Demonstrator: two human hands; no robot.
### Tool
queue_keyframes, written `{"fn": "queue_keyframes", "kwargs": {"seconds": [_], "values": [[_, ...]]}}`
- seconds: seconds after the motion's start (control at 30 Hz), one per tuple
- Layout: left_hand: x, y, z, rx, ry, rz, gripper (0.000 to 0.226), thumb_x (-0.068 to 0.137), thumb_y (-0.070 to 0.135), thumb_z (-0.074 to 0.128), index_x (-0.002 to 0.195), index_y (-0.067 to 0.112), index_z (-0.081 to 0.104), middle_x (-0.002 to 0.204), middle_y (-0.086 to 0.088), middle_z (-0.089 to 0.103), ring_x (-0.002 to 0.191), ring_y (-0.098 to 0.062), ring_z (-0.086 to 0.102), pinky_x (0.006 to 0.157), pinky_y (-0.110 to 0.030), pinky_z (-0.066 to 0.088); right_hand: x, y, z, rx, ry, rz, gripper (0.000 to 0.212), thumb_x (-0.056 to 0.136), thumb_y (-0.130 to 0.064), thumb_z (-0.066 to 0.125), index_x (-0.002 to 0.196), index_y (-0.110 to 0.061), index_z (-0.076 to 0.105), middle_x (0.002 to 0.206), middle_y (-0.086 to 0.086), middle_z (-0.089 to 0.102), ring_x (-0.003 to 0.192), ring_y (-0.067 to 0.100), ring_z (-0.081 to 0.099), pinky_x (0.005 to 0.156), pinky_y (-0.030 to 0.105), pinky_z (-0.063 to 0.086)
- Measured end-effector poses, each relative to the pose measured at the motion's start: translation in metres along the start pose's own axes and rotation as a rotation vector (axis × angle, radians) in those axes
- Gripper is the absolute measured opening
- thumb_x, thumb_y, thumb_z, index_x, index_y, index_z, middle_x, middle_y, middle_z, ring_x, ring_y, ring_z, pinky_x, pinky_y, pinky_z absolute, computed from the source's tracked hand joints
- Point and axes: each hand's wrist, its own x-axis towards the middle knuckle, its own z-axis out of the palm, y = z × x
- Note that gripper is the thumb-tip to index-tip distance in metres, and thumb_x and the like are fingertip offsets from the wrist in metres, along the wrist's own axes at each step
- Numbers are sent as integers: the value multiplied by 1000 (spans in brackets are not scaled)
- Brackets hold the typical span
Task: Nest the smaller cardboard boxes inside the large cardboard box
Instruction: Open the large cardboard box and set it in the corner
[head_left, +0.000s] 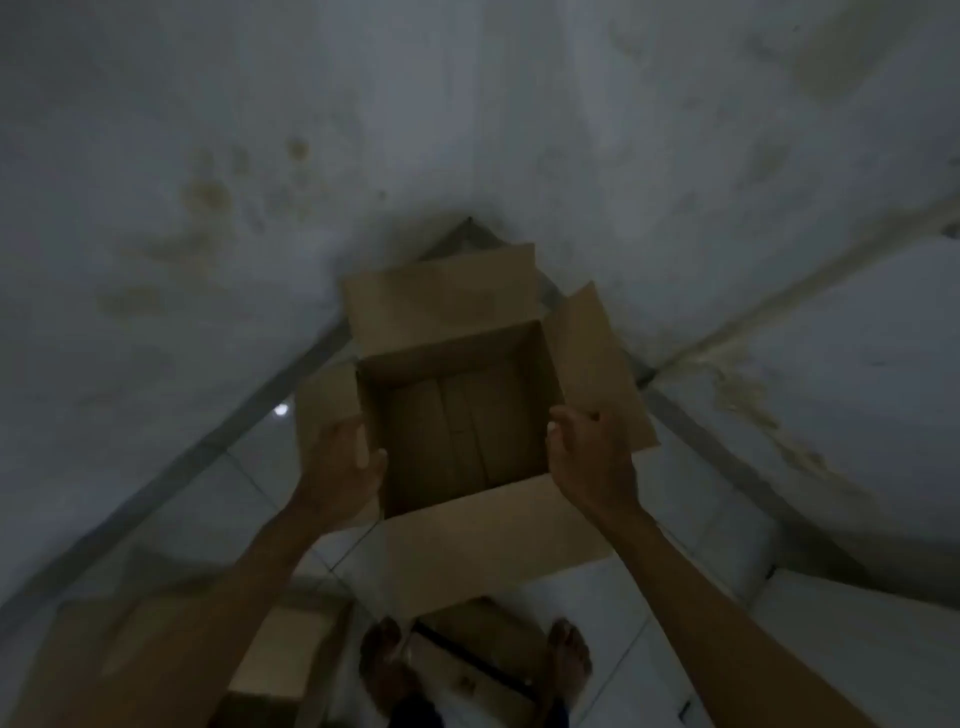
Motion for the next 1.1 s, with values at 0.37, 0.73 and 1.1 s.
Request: {"fn": "queue_keyframes", "kwargs": {"seconds": [0.37, 0.73, 1.1], "values": [[88, -100, 75, -145, 102, -535, 89, 93, 42, 65, 158, 7, 15, 158, -18, 19, 144, -43, 24, 112, -55, 32, 97, 136, 40, -228, 254, 253, 89, 87, -29, 65, 159, -16, 14, 145, 25, 44, 125, 45, 49, 106, 58, 41], [116, -147, 63, -760, 121, -806, 85, 92, 42, 65, 157, 7, 24, 159, -14, 35, 145, -32, 34, 120, -54, 21, 108, 154, 57, -95, 163, 401, 41, 96, -38, 49, 120, -6, 54, 111, 21, 65, 97, 39, 62, 77, 44, 47], [89, -161, 36, -537, 270, -704, 57, 86, 33, 72, 131, 1, 58, 126, -20, 62, 103, -35, 59, 93, -48, 49, 101, 148, 57, -119, 139, 344, 36, 101, -37, 44, 116, -7, 54, 109, 21, 65, 98, 41, 63, 82, 48, 50]]}}
